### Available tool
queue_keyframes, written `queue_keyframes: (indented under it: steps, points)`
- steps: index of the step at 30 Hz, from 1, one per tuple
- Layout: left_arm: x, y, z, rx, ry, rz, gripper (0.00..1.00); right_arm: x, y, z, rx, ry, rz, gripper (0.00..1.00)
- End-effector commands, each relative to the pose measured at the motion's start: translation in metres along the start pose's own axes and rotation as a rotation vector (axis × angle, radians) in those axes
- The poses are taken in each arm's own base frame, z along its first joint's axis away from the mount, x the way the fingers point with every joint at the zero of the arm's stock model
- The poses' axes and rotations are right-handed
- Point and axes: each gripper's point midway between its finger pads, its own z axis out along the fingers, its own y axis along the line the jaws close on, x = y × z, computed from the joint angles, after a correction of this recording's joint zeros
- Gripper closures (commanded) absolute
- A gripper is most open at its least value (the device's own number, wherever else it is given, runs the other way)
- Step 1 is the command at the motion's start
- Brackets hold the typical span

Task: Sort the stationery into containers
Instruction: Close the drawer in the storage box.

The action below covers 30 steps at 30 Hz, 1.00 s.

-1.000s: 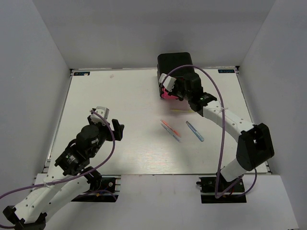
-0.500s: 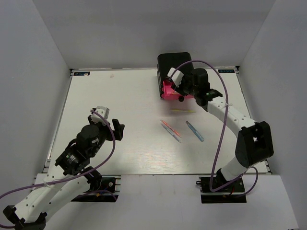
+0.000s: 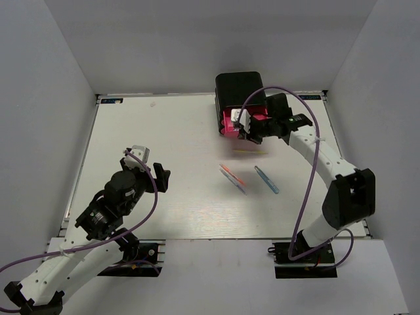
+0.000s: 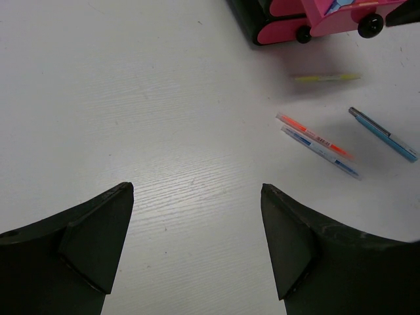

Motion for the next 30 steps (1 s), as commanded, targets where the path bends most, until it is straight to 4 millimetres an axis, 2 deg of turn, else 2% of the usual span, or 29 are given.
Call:
queue_keyframes:
  steps: [1, 2, 3, 4, 5, 6, 8, 9, 15, 18, 22, 28, 30]
  points:
    - [-0.008, -0.003, -0.002, 0.017, -0.023, -0.01, 0.12, 0.017, 0.032, 0.005, -0.183, 0.038, 0.035, 1.0]
    - [-0.008, -0.003, -0.002, 0.017, -0.023, -0.01, 0.12, 0.03, 0.031, 0.007, -0.164, 0.084, 0.061, 1.0]
    - [-0.008, -0.003, -0.002, 0.017, -0.023, -0.01, 0.12, 0.028, 0.013, 0.013, -0.098, 0.066, 0.024, 1.0]
    - [-0.008, -0.003, -0.002, 0.017, -0.023, -0.01, 0.12, 0.029, 0.007, 0.012, -0.06, 0.074, 0.038, 1.0]
    - [-0.008, -0.003, -0.002, 0.017, -0.023, -0.01, 0.12, 0.038, 0.008, 0.016, -0.038, 0.098, 0.069, 1.0]
    - [-0.008, -0.003, -0.002, 0.017, -0.023, -0.01, 0.12, 0.037, -0.008, 0.018, 0.033, 0.092, 0.033, 1.0]
    - [-0.008, -0.003, -0.002, 0.017, -0.023, -0.01, 0.12, 0.041, -0.013, 0.02, 0.079, 0.099, 0.067, 1.0]
    - [-0.008, -0.003, -0.002, 0.017, -0.023, -0.01, 0.12, 0.04, -0.028, 0.021, 0.15, 0.102, 0.043, 1.0]
    - [-0.007, -0.003, 0.0, 0.015, -0.015, -0.007, 0.12, 0.035, -0.064, 0.009, 0.353, 0.096, 0.021, 1.0]
    - [-0.006, -0.003, 0.0, 0.015, -0.015, -0.007, 0.12, 0.033, -0.075, 0.008, 0.399, 0.088, 0.016, 1.0]
    - [-0.006, -0.003, 0.0, 0.015, -0.015, -0.007, 0.12, 0.026, -0.081, 0.011, 0.403, 0.067, 0.015, 1.0]
    - [-0.005, -0.003, 0.001, 0.013, -0.006, -0.004, 0.12, 0.026, -0.092, 0.019, 0.415, 0.072, 0.015, 1.0]
    - [-0.005, -0.003, 0.001, 0.013, -0.006, -0.004, 0.12, 0.02, -0.101, 0.018, 0.427, 0.059, 0.011, 1.0]
